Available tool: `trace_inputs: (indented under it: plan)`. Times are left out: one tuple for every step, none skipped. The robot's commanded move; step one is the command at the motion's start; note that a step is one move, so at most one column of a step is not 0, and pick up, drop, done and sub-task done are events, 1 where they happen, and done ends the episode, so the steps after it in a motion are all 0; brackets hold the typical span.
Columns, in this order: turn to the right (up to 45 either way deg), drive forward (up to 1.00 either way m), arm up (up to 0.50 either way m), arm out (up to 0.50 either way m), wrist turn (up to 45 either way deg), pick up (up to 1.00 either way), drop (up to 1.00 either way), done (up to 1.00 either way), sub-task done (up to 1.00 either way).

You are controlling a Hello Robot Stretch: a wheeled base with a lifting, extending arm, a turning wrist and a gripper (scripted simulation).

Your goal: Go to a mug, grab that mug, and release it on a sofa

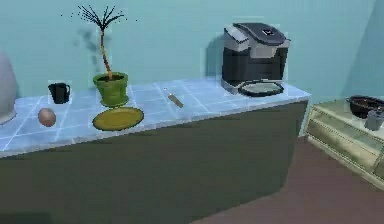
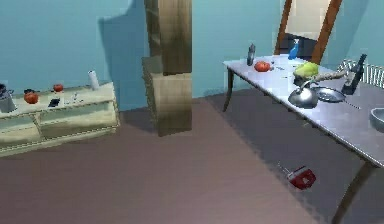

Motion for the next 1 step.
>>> trace_inputs:
  plan:
    - [0.0, 0.5, 0.0, 0.0, 0.0, 0.0, 0.0, 0.0, 0.0]
